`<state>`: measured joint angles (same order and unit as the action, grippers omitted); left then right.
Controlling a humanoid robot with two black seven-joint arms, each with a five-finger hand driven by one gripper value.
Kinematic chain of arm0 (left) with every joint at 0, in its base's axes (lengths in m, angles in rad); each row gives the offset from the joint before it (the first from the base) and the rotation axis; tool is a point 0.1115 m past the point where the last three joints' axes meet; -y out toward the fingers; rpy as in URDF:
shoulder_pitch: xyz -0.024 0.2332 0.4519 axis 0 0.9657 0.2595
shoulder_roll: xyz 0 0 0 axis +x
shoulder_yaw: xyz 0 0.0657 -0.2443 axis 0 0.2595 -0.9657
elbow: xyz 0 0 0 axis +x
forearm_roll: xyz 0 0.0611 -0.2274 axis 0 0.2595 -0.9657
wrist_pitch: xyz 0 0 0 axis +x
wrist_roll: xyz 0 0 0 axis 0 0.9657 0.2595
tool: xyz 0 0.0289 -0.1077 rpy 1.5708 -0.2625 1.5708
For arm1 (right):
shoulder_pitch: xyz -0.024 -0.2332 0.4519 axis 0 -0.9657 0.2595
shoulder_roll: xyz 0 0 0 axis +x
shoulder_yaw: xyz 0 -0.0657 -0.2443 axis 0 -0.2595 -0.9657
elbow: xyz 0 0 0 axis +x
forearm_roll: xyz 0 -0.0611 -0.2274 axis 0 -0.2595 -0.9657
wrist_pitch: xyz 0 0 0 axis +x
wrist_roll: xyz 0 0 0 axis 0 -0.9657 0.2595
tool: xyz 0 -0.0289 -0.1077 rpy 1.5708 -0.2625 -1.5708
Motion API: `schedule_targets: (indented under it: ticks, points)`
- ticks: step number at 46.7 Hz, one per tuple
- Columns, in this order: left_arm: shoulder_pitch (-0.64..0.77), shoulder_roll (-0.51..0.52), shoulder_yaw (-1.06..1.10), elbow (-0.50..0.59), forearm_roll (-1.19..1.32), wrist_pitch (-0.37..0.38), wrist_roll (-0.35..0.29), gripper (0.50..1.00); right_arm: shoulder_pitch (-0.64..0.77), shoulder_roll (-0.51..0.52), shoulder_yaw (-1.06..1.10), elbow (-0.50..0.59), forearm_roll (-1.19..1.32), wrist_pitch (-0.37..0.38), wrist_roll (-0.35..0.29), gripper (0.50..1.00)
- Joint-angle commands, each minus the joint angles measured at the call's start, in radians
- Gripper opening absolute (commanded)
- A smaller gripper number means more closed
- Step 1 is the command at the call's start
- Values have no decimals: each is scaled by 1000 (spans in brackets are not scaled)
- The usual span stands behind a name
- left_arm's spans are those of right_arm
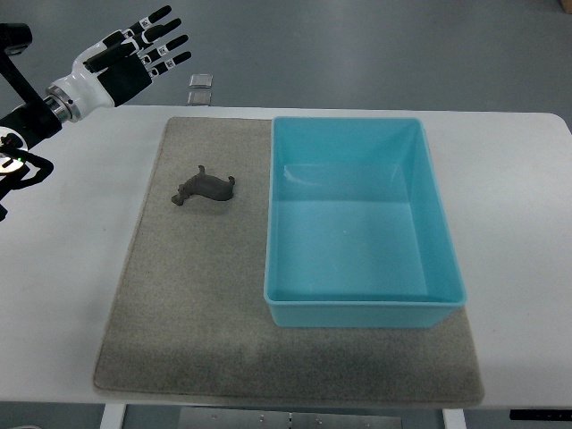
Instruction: Place brown hippo in blue box with left hand
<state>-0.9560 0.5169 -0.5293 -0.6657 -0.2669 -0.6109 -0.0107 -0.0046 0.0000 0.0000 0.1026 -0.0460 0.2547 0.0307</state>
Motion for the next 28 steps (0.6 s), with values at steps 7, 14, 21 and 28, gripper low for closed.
schedule_targets:
  ticks: [7,14,21,28]
  points:
    - [2,-1,2,0,2,0,0,1000,0,0,0,0,0,0,0,936]
    - [0,0,2,1,2,0,0,1000,0,0,0,0,0,0,0,936]
    - [0,0,0,3,0,0,-2,1000,0,0,0,-1,0,0,0,936]
    - [0,2,14,17,2,0,-5,1000,0,0,0,0,-1,0,0,936]
